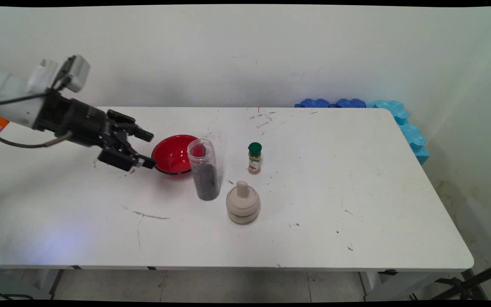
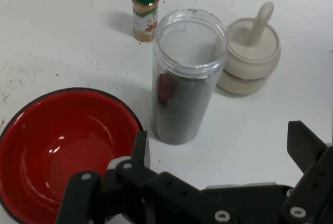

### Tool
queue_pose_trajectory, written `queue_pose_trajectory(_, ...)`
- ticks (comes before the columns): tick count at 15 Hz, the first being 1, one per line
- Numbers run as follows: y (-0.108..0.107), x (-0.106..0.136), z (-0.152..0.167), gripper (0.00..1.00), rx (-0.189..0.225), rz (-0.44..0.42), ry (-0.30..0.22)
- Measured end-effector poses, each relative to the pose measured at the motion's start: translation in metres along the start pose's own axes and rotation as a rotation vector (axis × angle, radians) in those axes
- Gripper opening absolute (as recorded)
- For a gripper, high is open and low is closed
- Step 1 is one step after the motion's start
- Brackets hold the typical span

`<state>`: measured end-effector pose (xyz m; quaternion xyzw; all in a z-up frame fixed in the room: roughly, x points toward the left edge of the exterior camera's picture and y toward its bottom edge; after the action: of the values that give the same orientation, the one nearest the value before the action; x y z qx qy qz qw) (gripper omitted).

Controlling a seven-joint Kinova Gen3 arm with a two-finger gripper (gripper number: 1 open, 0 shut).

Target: Pick up the black seasoning powder from the table

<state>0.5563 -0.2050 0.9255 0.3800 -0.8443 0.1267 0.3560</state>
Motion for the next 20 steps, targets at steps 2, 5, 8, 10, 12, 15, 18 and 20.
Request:
queue_pose_trajectory(2, 0.001, 0.000, 0.014, 1.00, 0.003, -0.008, 0.002)
queue_pose_trajectory(5, 0.002, 0.002, 0.035, 1.00, 0.005, -0.014, 0.008)
queue_pose_trajectory(8, 0.002, 0.002, 0.050, 1.00, 0.011, -0.015, 0.016)
queue_pose_trajectory(10, 0.002, 0.003, 0.058, 1.00, 0.015, -0.015, 0.019)
queue_pose_trajectory(12, 0.002, 0.004, 0.067, 1.00, 0.017, -0.012, 0.021)
queue_pose_trajectory(15, 0.002, 0.005, 0.079, 1.00, 0.019, -0.008, 0.025)
queue_pose_trajectory(18, 0.001, 0.005, 0.089, 1.00, 0.020, -0.003, 0.024)
queue_pose_trajectory(20, 0.001, 0.005, 0.094, 1.00, 0.021, 0.001, 0.023)
